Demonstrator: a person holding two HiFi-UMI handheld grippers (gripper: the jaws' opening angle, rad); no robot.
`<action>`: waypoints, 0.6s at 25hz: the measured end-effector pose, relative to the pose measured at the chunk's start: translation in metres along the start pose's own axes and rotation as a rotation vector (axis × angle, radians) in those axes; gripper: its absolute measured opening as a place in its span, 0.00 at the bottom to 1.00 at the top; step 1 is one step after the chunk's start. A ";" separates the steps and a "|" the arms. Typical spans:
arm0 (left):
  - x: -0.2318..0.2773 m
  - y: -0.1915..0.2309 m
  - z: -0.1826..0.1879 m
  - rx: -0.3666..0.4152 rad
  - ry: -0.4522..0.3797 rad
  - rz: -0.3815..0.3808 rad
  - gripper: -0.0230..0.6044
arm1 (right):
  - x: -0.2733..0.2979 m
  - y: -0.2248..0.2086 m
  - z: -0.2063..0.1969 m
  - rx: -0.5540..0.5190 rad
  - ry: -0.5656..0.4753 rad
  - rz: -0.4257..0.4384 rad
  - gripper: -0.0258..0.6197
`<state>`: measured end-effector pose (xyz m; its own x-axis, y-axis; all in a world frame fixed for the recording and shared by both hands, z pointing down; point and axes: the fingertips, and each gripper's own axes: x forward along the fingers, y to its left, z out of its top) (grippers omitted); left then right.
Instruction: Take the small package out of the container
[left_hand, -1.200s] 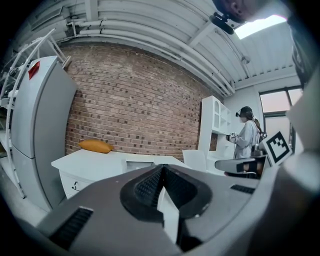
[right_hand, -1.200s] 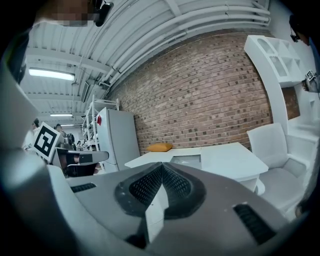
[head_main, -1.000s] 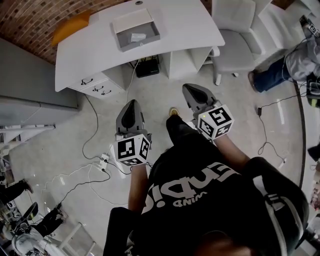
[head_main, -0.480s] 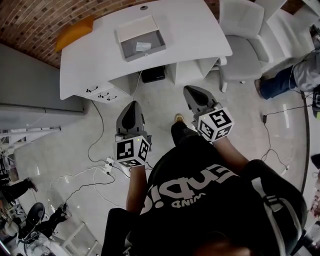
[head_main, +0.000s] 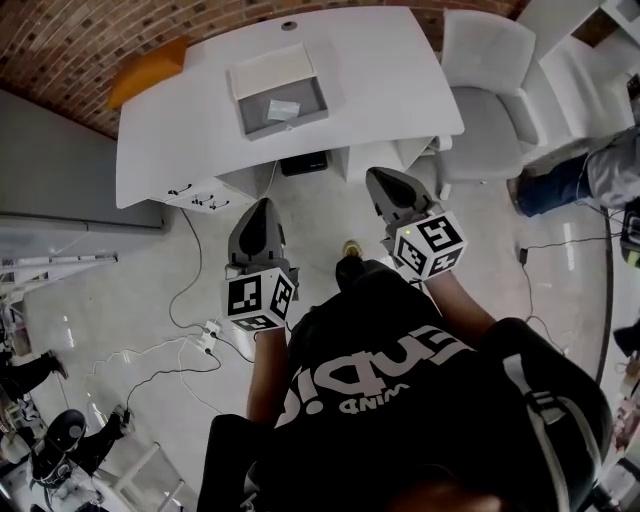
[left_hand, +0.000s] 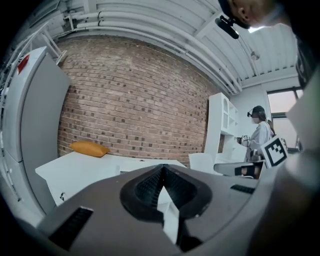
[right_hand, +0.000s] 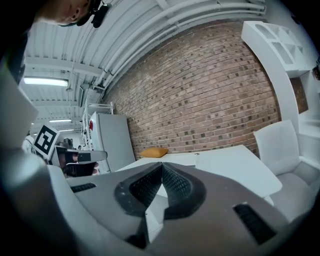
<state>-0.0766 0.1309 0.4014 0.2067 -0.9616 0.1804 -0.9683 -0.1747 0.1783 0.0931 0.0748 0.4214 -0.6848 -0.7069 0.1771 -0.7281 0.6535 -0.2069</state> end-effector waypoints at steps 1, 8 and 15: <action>0.004 0.000 0.001 -0.001 -0.001 0.007 0.05 | 0.004 -0.004 0.003 -0.001 0.000 0.005 0.04; 0.032 0.005 0.005 -0.011 -0.009 0.062 0.05 | 0.032 -0.028 0.010 -0.008 0.012 0.055 0.04; 0.044 0.010 0.006 -0.015 -0.010 0.105 0.05 | 0.049 -0.041 0.013 -0.010 0.020 0.086 0.04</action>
<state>-0.0776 0.0858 0.4055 0.1022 -0.9767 0.1889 -0.9824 -0.0692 0.1736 0.0897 0.0097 0.4263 -0.7451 -0.6428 0.1780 -0.6669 0.7143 -0.2122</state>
